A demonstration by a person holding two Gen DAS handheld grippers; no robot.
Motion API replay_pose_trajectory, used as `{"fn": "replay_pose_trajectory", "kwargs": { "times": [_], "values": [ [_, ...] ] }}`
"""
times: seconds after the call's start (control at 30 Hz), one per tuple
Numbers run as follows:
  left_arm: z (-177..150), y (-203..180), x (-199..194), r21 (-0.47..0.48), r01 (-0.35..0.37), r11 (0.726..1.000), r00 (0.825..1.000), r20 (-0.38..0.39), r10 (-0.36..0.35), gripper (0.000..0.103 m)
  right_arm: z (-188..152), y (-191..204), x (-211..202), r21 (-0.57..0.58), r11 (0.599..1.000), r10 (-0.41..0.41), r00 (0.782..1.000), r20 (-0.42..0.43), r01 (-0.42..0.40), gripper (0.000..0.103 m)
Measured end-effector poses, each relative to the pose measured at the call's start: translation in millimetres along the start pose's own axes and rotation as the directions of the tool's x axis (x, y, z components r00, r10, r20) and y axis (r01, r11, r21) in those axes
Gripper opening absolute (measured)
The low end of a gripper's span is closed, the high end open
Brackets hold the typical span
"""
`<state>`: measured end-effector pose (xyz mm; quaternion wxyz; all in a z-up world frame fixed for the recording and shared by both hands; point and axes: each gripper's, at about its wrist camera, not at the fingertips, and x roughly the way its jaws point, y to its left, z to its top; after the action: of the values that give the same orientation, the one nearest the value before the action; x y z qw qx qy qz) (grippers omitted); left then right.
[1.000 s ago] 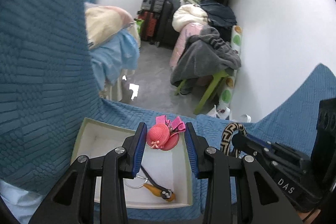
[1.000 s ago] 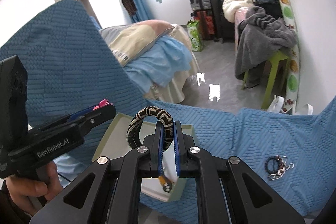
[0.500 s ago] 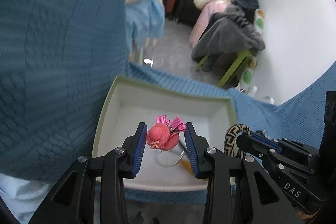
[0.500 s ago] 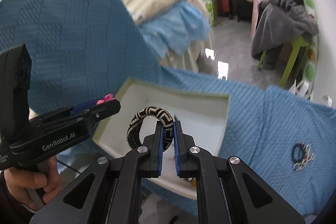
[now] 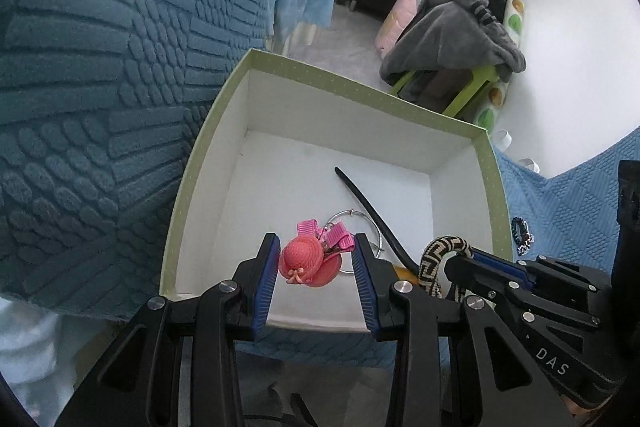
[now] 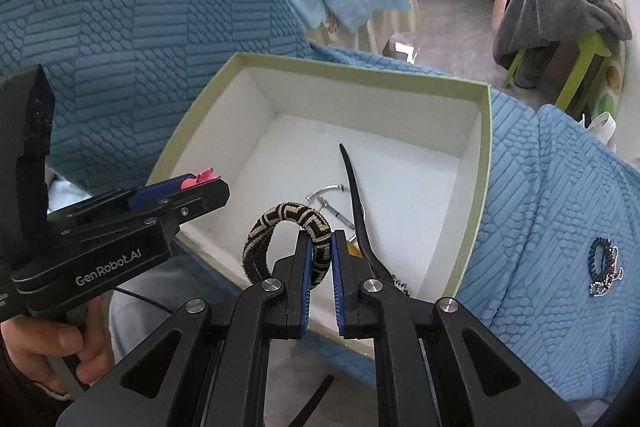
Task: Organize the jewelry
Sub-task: 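Carry the hair clip and bracelet into the box and open both tools, then withdraw both tools from the box back to the remaining jewelry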
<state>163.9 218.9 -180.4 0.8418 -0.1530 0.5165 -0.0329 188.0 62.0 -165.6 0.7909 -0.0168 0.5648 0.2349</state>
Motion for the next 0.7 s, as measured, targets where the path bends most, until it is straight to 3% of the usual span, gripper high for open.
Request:
{"fn": "replay_pose_trajectory", "kwargs": {
  "times": [0.23,0.33,0.4,0.47,0.53,0.7],
  "values": [
    [2.4,-2.9,-3.3,0.006,0.006,1.0,1.0,-0.022,-0.006,0.038,0.1,-6.5,-6.0,0.017,1.0,-0.015,1.0,0.003,0.015,0.01],
    [6.2,-7.8,-7.4,0.001,-0.002,1.0,1.0,-0.013,0.002,0.04,0.7,-9.5,-12.3,0.028,0.999,-0.018,1.0,0.015,0.017,0.021],
    [8.5,-12.1,-13.8,-0.001,0.001,1.0,1.0,0.007,-0.001,0.045,1.8,-12.3,-18.3,0.038,0.999,0.0,0.999,0.033,-0.002,0.023],
    [11.8,-16.1,-21.0,-0.005,-0.008,1.0,0.999,0.033,0.008,0.061,2.9,-14.0,-25.6,0.037,0.999,0.006,0.999,0.048,-0.008,0.023],
    [13.6,-18.2,-28.2,-0.01,-0.014,1.0,0.998,0.056,0.014,0.07,3.5,-16.3,-33.6,0.038,0.999,0.006,0.998,0.065,-0.008,0.024],
    [18.6,-25.9,-48.7,-0.013,-0.023,1.0,0.994,0.109,0.024,0.072,5.6,-24.2,-59.5,0.044,0.999,-0.001,0.992,0.128,-0.004,0.026]
  ]
}}
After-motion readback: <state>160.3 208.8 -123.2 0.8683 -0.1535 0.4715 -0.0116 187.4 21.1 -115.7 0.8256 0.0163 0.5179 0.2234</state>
